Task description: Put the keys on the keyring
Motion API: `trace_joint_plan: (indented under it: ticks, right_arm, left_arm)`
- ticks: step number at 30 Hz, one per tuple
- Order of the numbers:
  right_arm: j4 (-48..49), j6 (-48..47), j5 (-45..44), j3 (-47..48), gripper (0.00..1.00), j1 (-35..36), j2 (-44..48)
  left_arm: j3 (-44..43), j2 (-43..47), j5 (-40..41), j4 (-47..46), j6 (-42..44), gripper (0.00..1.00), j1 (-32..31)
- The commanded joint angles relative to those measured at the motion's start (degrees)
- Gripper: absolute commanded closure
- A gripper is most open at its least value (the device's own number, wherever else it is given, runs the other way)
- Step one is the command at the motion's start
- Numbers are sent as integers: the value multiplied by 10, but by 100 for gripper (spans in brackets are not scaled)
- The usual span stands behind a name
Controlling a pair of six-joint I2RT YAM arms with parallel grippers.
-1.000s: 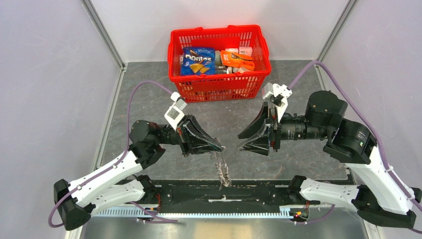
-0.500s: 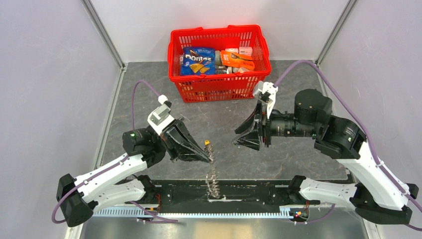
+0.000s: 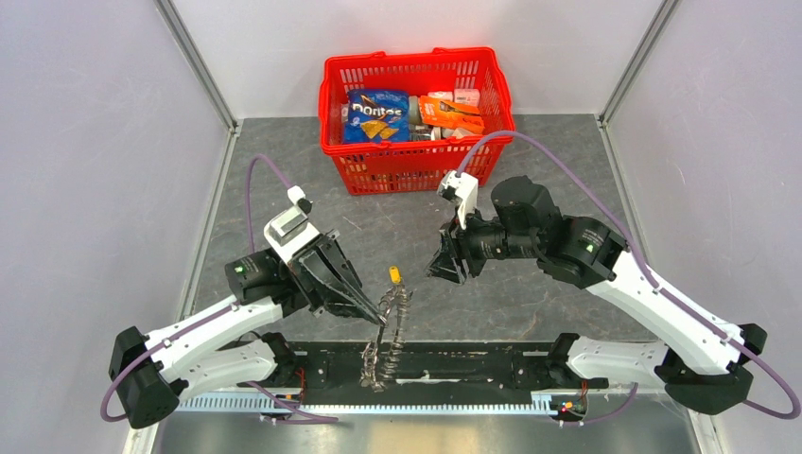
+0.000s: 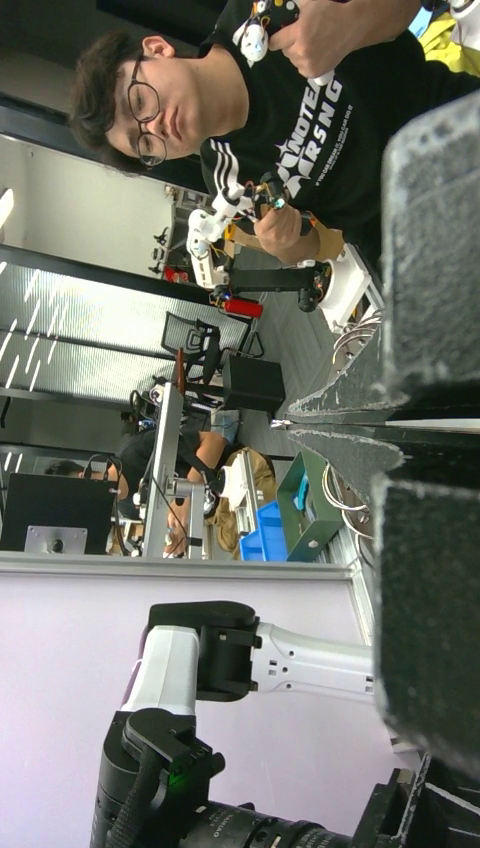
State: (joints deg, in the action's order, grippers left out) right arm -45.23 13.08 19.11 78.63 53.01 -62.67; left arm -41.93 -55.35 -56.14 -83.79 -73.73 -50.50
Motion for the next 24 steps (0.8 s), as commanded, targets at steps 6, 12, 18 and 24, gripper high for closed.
trace_joint_plan:
  ticks: [6, 12, 18, 24]
  right_arm:
    - [58, 6, -49, -40, 46, 0, -12]
    - [94, 40, -122, -89, 47, 0, -64]
    - [172, 100, -143, -143, 47, 0, -130]
    - [256, 84, -137, -201, 47, 0, -193]
  left_arm:
    - [-19, 14, 34, -48, -28, 98, 0]
    - [1, 29, 57, -48, -12, 98, 0]
    - [13, 41, 61, -43, 0, 98, 0]
    - [19, 51, 59, -34, 4, 98, 0]
